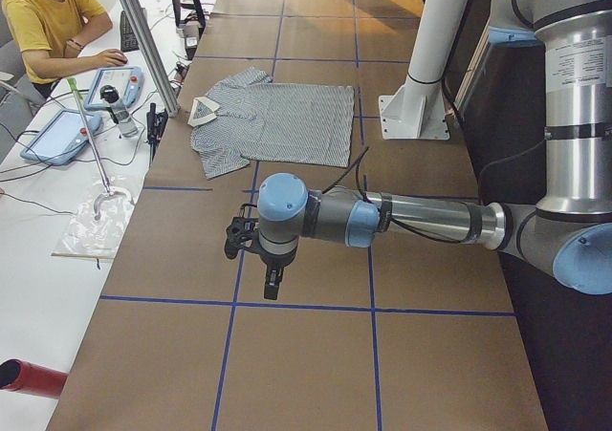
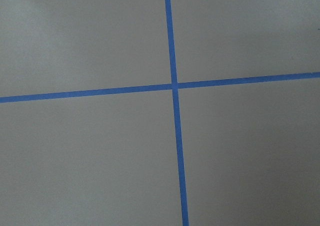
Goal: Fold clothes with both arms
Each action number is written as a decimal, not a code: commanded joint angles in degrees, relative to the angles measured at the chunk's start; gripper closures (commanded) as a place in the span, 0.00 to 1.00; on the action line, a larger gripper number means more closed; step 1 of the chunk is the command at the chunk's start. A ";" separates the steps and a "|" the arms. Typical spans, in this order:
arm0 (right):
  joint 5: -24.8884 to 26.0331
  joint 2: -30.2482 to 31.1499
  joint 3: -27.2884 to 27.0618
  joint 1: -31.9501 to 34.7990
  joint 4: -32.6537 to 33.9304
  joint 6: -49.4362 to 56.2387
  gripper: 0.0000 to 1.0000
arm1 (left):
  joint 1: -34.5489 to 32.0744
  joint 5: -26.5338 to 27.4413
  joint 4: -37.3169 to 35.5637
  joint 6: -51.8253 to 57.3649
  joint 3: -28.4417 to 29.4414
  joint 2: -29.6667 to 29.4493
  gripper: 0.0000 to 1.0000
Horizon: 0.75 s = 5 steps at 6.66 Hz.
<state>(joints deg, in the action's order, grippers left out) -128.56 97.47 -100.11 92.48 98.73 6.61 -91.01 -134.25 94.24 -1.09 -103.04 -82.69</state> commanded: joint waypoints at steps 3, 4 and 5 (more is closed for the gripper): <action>-0.73 -0.53 -0.43 -0.81 -0.12 -0.54 0.00 | 0.57 -0.13 3.40 -0.05 0.20 -0.63 0.00; -0.56 -1.75 -0.70 -1.42 -2.47 -0.55 0.00 | 2.40 -0.05 7.75 -0.23 1.86 -0.63 0.00; -0.47 -1.85 -0.61 -1.86 -5.80 -0.63 0.00 | 3.11 -0.22 13.19 -0.40 3.44 -0.89 0.00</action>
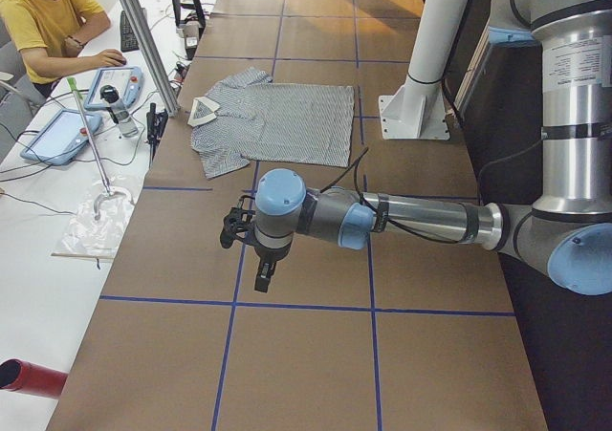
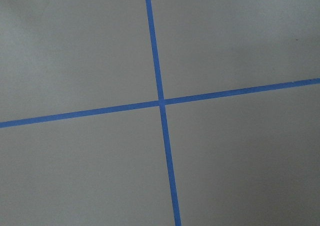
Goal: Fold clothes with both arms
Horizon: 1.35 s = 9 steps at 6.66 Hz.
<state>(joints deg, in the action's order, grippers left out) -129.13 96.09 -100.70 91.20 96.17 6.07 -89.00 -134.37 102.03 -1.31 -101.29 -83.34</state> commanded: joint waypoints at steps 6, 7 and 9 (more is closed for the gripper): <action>-11.47 -6.87 13.14 -2.86 -38.45 -9.69 0.00 | 8.55 0.33 45.34 -12.83 18.51 -19.74 0.00; -10.27 -12.80 12.90 -8.52 -39.73 -25.16 0.00 | 12.67 1.81 47.71 -15.89 18.94 -20.28 0.00; 6.79 -23.01 12.89 -24.14 -39.74 -49.91 0.00 | 17.87 6.47 47.74 -22.73 18.68 -22.74 0.00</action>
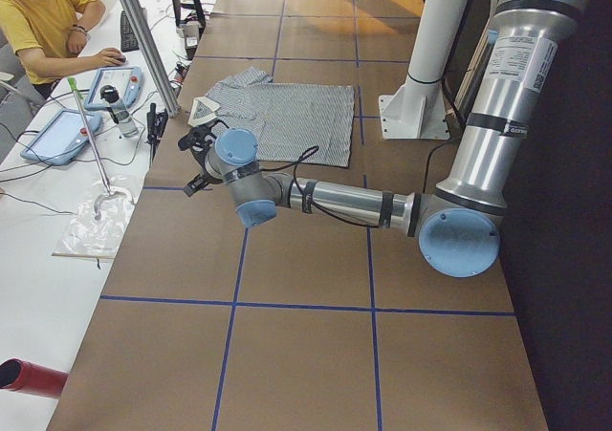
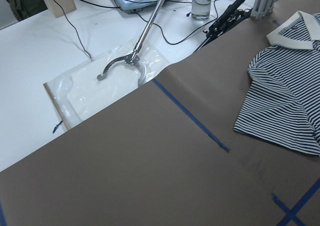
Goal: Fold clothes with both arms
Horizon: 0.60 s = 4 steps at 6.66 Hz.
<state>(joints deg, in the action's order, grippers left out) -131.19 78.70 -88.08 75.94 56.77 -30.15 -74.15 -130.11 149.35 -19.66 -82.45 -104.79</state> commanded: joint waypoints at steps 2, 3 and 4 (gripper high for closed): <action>19.79 -15.11 5.25 -19.03 -0.52 -30.85 0.14 | 4.01 2.67 0.50 -5.12 -0.08 -1.74 0.00; 25.75 -19.07 9.46 -23.42 -0.52 -35.54 0.28 | 4.10 2.67 0.50 -5.12 0.10 -1.74 0.00; 27.64 -20.42 12.11 -24.94 -0.52 -35.76 0.37 | 4.10 2.67 0.50 -5.12 0.01 -1.74 0.00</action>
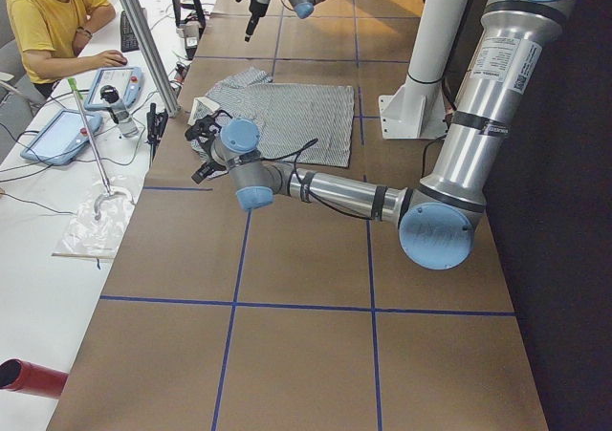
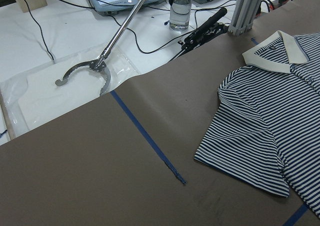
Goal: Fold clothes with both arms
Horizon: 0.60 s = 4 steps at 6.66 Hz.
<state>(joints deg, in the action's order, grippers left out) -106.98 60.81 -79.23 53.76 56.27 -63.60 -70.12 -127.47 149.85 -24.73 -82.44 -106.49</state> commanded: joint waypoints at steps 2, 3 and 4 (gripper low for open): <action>3.71 -4.54 7.84 -3.13 -1.32 -2.23 0.39 | 0.07 -0.06 0.09 0.03 0.09 -0.04 0.00; 3.89 -4.21 10.13 -3.48 -4.90 -2.05 0.40 | 0.07 0.03 0.09 0.03 0.09 -0.04 0.00; 3.80 -3.86 10.24 -3.57 -5.03 -1.88 0.40 | 0.07 0.03 0.09 0.03 0.09 -0.04 0.00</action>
<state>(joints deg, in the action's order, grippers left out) -103.22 56.77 -70.05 50.39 52.47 -65.65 -70.05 -127.46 149.94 -24.70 -82.36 -106.52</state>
